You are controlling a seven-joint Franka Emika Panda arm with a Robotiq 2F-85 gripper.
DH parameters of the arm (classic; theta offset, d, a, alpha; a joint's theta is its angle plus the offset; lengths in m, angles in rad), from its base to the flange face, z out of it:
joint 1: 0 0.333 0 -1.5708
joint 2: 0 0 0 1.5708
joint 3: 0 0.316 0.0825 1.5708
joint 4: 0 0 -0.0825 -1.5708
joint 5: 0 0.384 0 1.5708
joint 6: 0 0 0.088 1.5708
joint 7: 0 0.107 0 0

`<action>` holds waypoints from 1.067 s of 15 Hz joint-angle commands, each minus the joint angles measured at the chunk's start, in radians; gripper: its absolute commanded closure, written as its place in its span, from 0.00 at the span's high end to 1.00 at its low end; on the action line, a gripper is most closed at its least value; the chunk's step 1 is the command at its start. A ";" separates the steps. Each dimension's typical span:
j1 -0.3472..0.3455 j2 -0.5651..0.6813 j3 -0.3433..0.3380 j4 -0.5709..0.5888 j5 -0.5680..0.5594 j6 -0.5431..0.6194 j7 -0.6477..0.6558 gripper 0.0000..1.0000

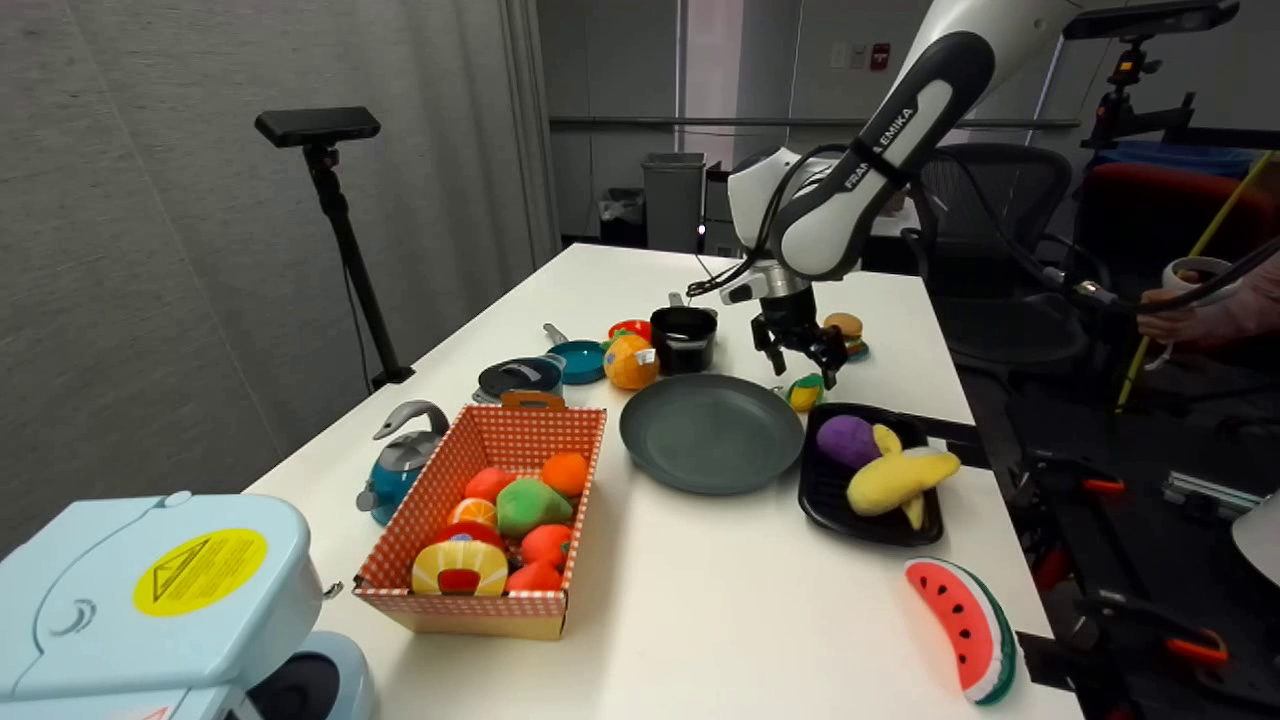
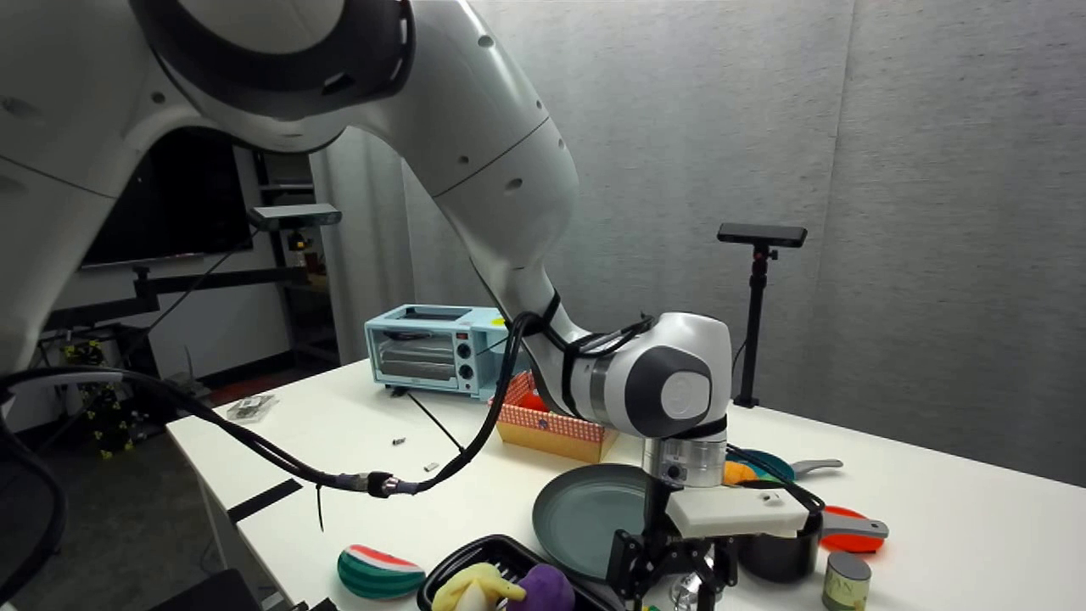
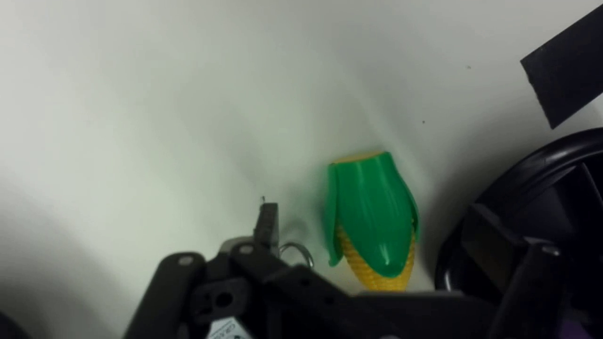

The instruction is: Pick the yellow and green object and put it in the cup

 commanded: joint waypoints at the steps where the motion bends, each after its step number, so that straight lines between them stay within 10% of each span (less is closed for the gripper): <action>1: -0.008 0.043 0.008 0.071 -0.011 -0.038 -0.013 1.00; 16: -0.017 0.124 0.002 0.199 -0.016 -0.052 -0.013 1.00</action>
